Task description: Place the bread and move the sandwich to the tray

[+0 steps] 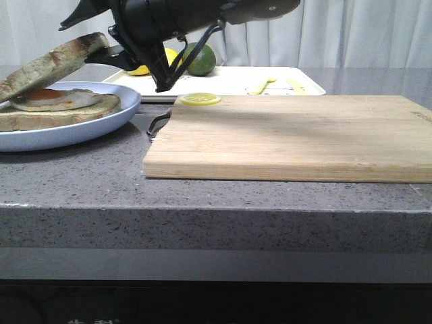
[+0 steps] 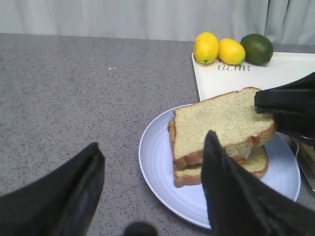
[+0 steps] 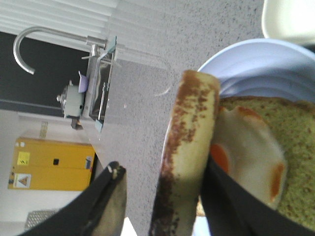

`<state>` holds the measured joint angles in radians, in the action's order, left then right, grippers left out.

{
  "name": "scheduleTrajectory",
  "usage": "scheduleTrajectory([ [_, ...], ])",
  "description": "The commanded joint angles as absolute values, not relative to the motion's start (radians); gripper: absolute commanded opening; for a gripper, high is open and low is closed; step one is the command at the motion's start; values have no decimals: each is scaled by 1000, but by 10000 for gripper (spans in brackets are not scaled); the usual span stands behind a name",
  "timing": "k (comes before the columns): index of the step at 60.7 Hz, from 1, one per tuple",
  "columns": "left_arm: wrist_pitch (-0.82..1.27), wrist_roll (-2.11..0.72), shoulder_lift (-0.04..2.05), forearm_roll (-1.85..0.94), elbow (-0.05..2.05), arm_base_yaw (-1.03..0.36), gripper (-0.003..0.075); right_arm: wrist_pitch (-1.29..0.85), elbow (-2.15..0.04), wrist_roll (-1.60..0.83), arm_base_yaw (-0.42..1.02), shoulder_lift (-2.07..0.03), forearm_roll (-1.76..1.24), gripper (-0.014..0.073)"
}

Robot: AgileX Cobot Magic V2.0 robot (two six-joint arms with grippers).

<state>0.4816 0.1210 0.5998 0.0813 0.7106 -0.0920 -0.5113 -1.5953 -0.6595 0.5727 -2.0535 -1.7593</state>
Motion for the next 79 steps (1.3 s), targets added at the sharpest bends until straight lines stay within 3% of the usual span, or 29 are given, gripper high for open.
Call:
scheduleTrajectory([
  [1, 398, 121, 607, 85, 740, -99, 421, -581, -1630, -673, 546, -1965, -1705, 403],
  [32, 398, 121, 607, 85, 740, -99, 421, -648, -1625, -424, 489, -1722, -922, 402],
  [55, 398, 121, 607, 85, 740, -99, 421, -920, -1608, 0, 489, -1360, 17, 402],
  [63, 398, 121, 607, 85, 740, -99, 421, -949, -1493, 21, 489, -1214, 102, 402],
  [79, 398, 121, 607, 85, 740, -99, 421, -806, -1161, 21, 489, -905, 102, 402],
])
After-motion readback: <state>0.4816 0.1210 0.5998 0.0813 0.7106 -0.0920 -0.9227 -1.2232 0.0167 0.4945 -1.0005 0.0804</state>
